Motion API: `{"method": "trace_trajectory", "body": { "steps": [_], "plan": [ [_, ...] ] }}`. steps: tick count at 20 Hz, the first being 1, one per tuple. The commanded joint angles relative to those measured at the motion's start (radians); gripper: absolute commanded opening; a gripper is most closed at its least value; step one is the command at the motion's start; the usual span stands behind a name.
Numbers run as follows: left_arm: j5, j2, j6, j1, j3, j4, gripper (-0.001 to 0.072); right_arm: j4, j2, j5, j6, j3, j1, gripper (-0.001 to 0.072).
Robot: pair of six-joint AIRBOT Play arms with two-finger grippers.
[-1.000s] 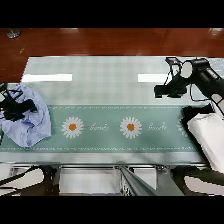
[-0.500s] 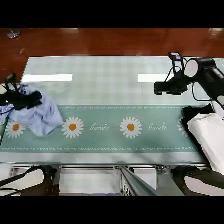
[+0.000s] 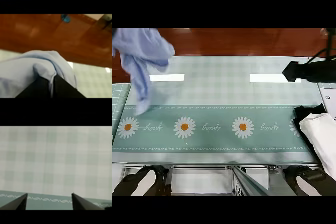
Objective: Fold the shirts.
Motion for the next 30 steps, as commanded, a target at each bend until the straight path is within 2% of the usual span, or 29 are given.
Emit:
{"method": "trace_trajectory", "body": {
  "steps": [1,5,7,10,12,15,19,20,21,22,25,28,30],
  "plan": [
    [0.017,0.058,0.019,-0.114,0.208,-0.060,0.0022,-0.002,0.165,0.008,0.001,0.001,-0.001,0.0622],
    [0.117,0.054,0.020,-0.331,0.226,-0.153,0.0022,-0.002,0.279,0.039,0.011,0.001,-0.001,0.0621],
    [0.219,0.052,0.076,-0.512,0.145,-0.164,0.0022,-0.002,0.312,0.045,0.023,0.001,-0.001,0.0621],
    [0.327,0.052,0.125,-0.760,-0.102,-0.164,0.0023,-0.002,0.322,0.068,0.031,-0.002,-0.001,0.0622],
    [0.371,0.052,0.128,-0.844,-0.313,-0.164,0.0023,-0.001,0.322,0.071,0.033,-0.022,-0.001,0.0622],
    [0.341,0.052,0.126,-0.772,-0.553,-0.163,0.0023,0.026,0.322,0.070,0.042,-0.089,-0.001,0.0622],
    [0.108,0.049,0.124,-0.524,-0.697,-0.105,0.0025,0.178,0.322,-0.001,0.038,-0.292,-0.001,0.0622],
    [0.026,0.048,0.124,-0.445,-0.701,-0.051,0.0059,0.197,0.321,-0.036,0.039,-0.354,-0.001,0.0622],
    [-0.042,0.047,0.120,-0.374,-0.701,0.002,0.0292,0.209,0.314,-0.073,0.045,-0.414,-0.001,0.0622],
    [-0.094,0.047,0.071,-0.303,-0.700,0.058,0.0683,0.228,0.301,-0.099,0.051,-0.459,-0.001,0.0622],
    [-0.212,0.048,-0.089,-0.099,-0.660,0.196,0.0701,0.217,0.232,-0.104,0.048,-0.455,-0.047,0.0623],
    [-0.408,0.070,-0.090,0.077,-0.684,0.256,0.0700,0.113,0.230,0.045,0.013,-0.431,-0.239,0.0623],
    [-0.496,0.101,-0.076,0.071,-0.809,0.216,0.0700,0.094,0.237,0.142,0.004,-0.492,-0.315,0.0623]
  ]
}}
